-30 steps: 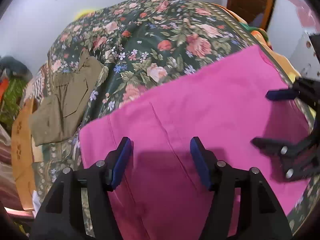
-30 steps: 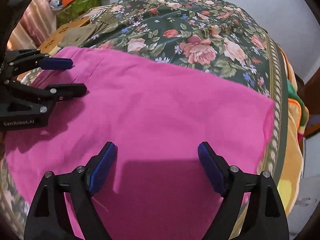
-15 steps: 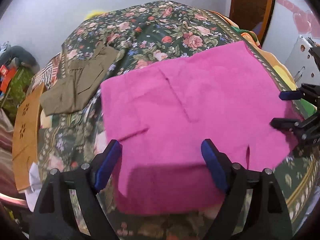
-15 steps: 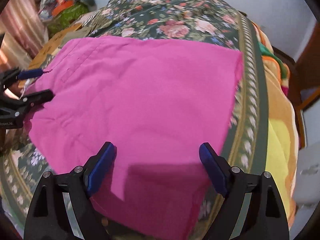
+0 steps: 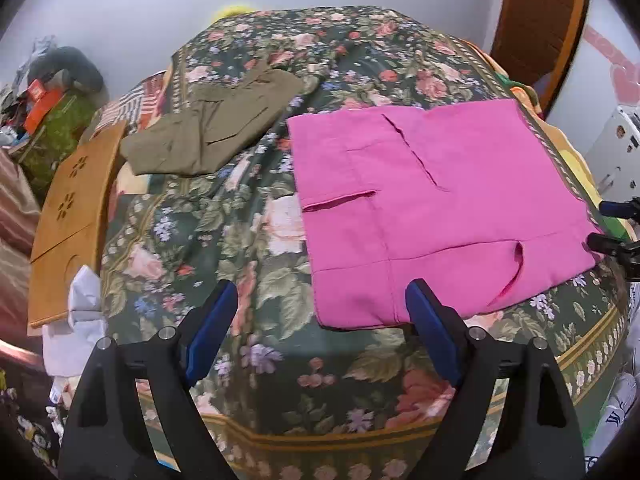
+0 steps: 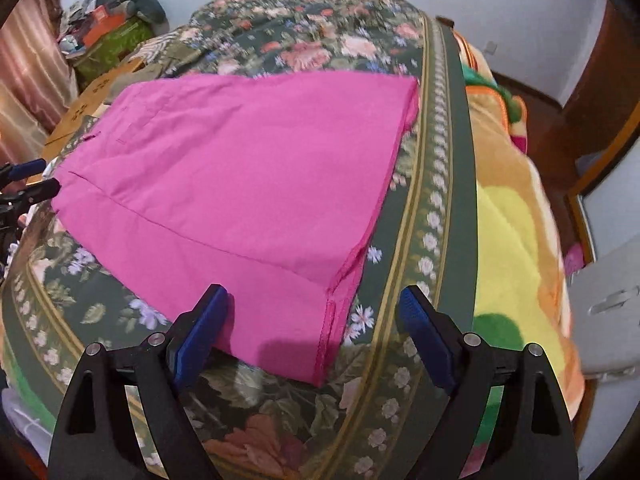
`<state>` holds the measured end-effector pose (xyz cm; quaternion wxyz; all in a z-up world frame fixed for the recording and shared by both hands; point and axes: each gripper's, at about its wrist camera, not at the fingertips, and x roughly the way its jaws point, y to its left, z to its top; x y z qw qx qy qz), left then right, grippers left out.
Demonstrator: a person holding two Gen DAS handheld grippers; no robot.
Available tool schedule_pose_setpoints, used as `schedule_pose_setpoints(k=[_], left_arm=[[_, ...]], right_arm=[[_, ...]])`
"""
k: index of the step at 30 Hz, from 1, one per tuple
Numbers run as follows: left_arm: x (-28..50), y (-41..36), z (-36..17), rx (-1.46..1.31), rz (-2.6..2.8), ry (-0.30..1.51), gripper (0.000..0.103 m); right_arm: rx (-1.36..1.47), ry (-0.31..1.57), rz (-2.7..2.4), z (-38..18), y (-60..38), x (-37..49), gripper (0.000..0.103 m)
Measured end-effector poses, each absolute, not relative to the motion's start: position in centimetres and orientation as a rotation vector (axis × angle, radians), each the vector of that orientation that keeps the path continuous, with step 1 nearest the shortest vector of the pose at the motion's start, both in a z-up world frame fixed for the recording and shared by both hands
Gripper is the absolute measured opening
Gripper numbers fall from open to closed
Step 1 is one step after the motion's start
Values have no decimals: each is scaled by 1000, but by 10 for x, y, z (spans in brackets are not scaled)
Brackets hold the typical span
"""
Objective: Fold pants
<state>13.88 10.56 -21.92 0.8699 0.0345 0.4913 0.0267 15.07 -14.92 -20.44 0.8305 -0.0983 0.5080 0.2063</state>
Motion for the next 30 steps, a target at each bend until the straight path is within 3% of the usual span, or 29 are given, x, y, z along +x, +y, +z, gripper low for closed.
schedule_pose_setpoints(k=[3,11,16,21,30], left_arm=[[135,110,-208,126,137,993,87],[123,144,-187,-230,39,997,87],[119,139,-208,-424,-80,1065,86],[122,128,-231,-562,-173,1144,78],[142,132,-245,-754,-239,1126,77]], right_arm=[[-195,1035,462,-189,-140,149,85],[-136,924,548,-157,-101,151,85],[-93,946,601,-169,-77,155,85],[-54,1005,610,-190,-67,162,85],[-67,1096,609,-219,-71,167,86]])
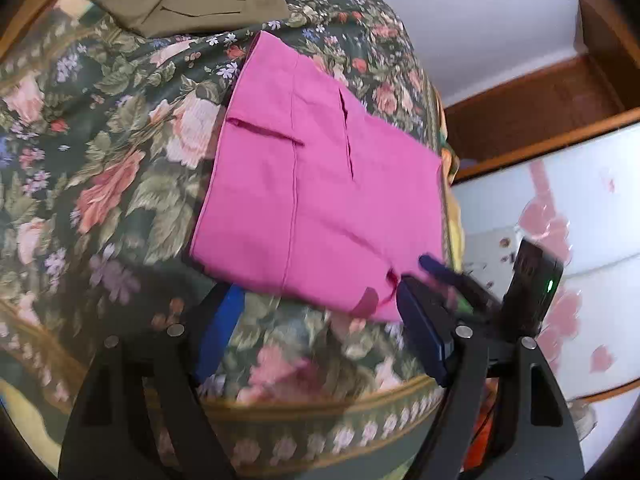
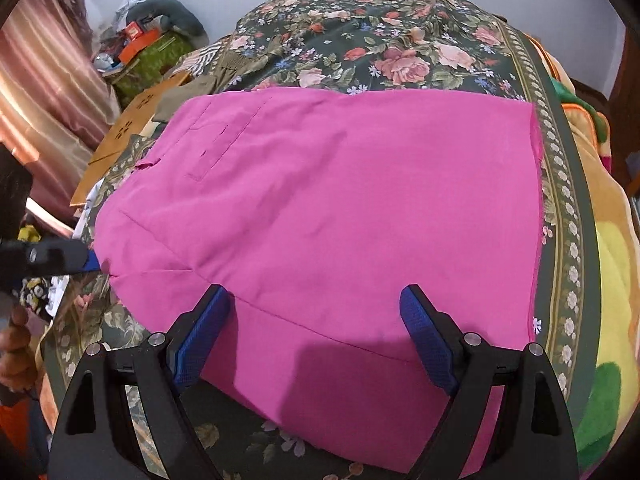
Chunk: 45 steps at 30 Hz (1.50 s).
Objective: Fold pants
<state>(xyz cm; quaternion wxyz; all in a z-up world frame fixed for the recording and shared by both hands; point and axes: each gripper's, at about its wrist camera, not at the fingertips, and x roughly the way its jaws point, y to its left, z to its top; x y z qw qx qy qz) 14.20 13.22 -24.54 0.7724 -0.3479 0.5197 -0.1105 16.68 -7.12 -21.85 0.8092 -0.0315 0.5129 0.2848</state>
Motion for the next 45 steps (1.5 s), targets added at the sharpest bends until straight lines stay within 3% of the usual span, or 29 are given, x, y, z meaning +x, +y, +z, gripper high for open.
schedule_pose_setpoints(k=[4,6,7,8,13,26,38,45], left_arm=[[156,141,-250,-844,-210,1103,74],[161,141,-248,-803,-156,1097,60],[163,140,-247,-770,-122,1098,43],[165,139,-246,-731,-87,1101,35],[161,129,-237,-614,-67,1075,21],[116,118,-196,-2,215,922,18],[148,50,-123,42,-6,760,16],[173,-3,-121,52,-145,784,15]], right_arm=[[-70,1099,616,-219,-71,166,86],[-67,1100,619,-219,-71,166,87],[-66,1100,620,-220,-71,166,87],[-65,1101,621,-220,-71,166,87],[-77,1102,620,-219,-70,167,83],[-123,1076,596,-216,-81,146,83],[-50,1035,580,-204,-94,142,83],[34,926,525,-166,-134,139,84]])
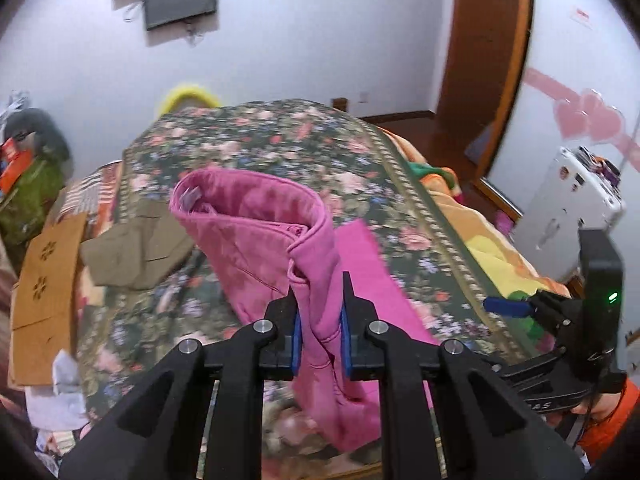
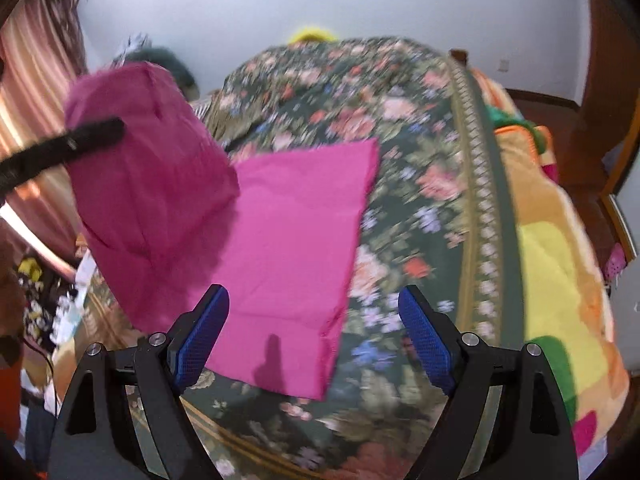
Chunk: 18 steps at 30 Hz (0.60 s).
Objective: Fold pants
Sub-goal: 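Lift and fold the pink trousers over again with the left tool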
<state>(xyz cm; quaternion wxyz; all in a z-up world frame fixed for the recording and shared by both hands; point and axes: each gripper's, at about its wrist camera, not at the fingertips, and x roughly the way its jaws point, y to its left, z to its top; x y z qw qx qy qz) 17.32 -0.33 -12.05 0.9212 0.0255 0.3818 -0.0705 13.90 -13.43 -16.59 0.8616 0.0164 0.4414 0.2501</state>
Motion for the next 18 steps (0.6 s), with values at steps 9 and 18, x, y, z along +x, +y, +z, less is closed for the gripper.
schedule_pose_setpoints(k=[9,18], left_arm=[[203,-47,-168,-24,-289,954,13],[201,-78,-210,53,-347,1067,15]], right_arm=[[78,905,437,-162,-175,139,85],[86,941,413,-177,-190,132,85]])
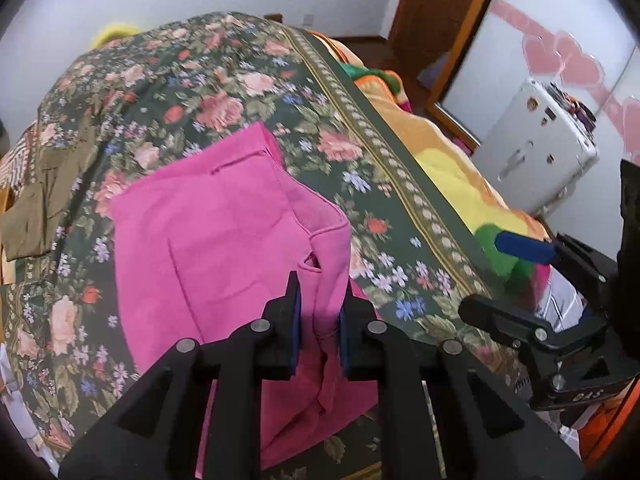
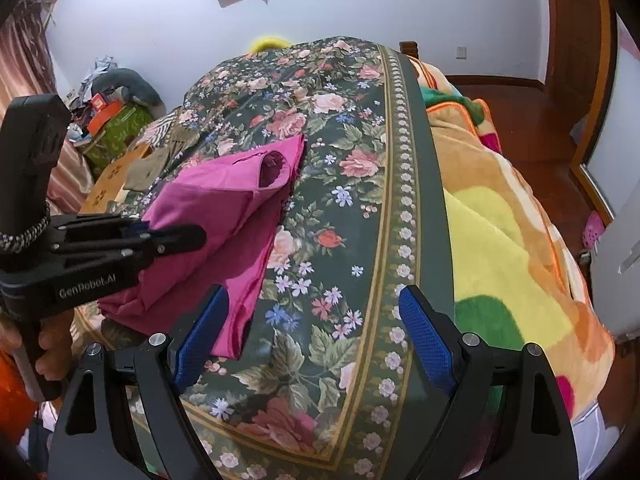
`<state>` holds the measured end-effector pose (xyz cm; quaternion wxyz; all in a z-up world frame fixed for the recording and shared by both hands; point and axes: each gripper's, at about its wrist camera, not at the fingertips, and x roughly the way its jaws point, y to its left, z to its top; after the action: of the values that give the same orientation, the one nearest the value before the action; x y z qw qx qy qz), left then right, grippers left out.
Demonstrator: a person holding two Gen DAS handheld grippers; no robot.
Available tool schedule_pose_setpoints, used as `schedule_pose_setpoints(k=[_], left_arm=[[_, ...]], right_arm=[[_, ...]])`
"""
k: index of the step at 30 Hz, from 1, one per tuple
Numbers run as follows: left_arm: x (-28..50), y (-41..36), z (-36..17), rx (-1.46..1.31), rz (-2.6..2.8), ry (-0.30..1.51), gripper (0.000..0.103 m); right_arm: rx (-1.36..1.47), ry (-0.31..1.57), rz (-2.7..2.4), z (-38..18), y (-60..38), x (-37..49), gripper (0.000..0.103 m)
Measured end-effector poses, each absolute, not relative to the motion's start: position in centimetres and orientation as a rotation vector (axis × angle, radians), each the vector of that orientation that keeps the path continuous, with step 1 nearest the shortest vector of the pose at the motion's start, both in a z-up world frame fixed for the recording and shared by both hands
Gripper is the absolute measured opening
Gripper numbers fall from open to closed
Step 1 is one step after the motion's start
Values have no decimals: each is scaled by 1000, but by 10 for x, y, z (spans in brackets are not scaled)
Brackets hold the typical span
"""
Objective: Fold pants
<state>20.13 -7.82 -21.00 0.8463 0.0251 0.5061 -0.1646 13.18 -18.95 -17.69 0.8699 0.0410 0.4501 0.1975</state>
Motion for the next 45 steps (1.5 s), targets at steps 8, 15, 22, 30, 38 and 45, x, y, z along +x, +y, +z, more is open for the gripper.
schedule_pose_setpoints(k=[8,15,22,30,38,45], left_arm=[[196,-54,-172,45,-348,983,64],[236,3,-164,79,-159,947,72],[306,50,-201,102,-19,1023,72],[352,44,-272,245,-28,1171,83],[325,80,-280,110,-18,1137,97],[258,105,-267,12,36,1112,97]], right_arm=[[95,929,414,-168,-186,139,85],[102,908,455,-162,-164,155,85],[58,991,495,-194,-129,165,85],[30,1035,489,-218,-137,158,85],[21,1031,425,-206,-144,160,85],[4,991,398,-188,-147,160,85]])
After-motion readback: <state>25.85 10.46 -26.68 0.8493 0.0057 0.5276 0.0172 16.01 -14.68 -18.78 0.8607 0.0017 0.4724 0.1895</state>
